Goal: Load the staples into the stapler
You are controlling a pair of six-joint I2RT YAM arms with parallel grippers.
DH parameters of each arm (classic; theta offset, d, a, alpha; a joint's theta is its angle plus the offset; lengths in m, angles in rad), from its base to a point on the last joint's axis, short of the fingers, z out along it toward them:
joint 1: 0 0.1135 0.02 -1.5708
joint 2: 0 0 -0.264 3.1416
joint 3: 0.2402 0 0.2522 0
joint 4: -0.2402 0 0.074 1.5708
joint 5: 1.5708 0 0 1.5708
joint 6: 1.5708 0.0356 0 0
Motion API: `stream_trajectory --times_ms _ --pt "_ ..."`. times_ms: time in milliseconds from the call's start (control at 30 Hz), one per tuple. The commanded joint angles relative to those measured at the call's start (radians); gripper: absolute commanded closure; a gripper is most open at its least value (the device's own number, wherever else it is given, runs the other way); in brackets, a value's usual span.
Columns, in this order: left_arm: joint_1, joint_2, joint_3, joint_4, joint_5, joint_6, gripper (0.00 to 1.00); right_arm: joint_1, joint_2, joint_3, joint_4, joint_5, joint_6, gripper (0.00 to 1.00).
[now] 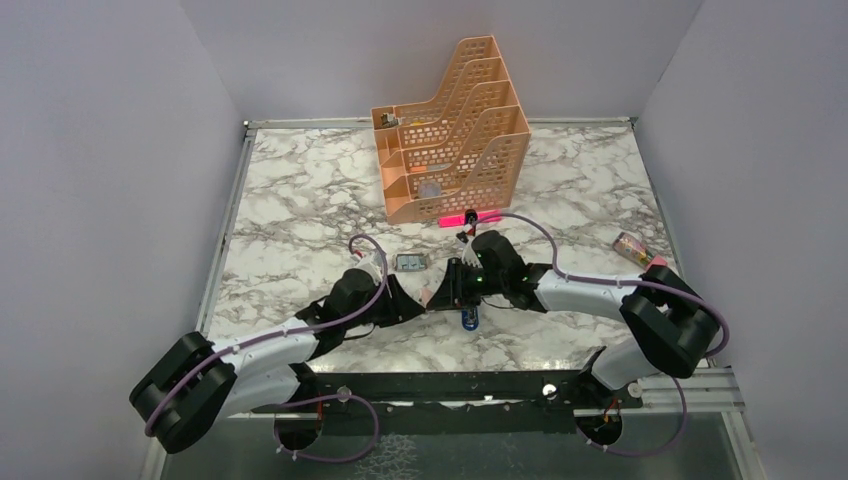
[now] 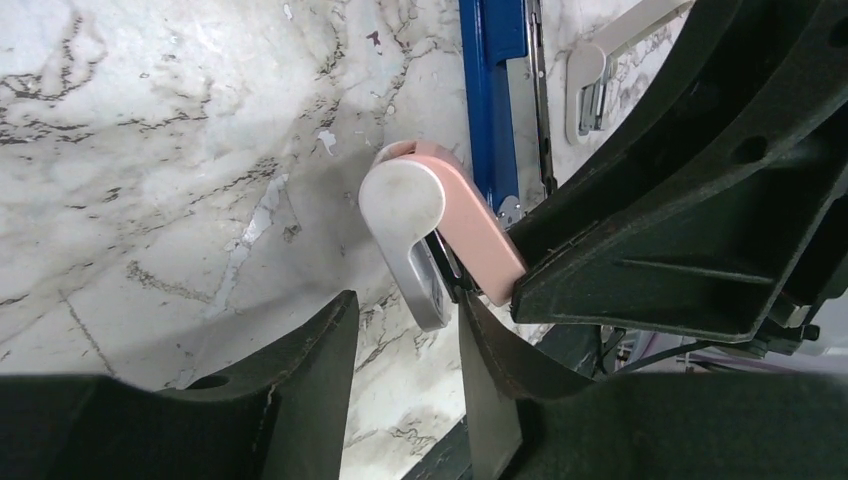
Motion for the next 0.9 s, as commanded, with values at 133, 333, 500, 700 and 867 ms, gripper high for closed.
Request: stream_trajectory --times_ms 133,333,500,700,867 --pt "0.001 0.094 -0.002 0.085 0.074 -0.037 0.7 0.001 0.031 -0.012 0.114 -0.086 0.028 0.77" --pt "0.0 0.144 -0.003 0.108 0.1 -0.049 0.99 0.001 0.039 -0.014 0.131 -0.082 0.04 0.78" --pt "0.001 0.182 -0.012 0.108 0.097 -0.034 1.0 0.001 0.022 -0.012 0.116 -0.065 0.041 0.78" --pt "0.001 0.212 -0.013 0.036 0.049 0.001 1.0 -0.024 -0.021 0.027 -0.019 -0.016 -0.013 0.78" --pt "0.0 0.205 0.047 -0.155 -0.031 0.077 1.0 -0.044 -0.057 0.068 -0.14 0.024 -0.071 0.78"
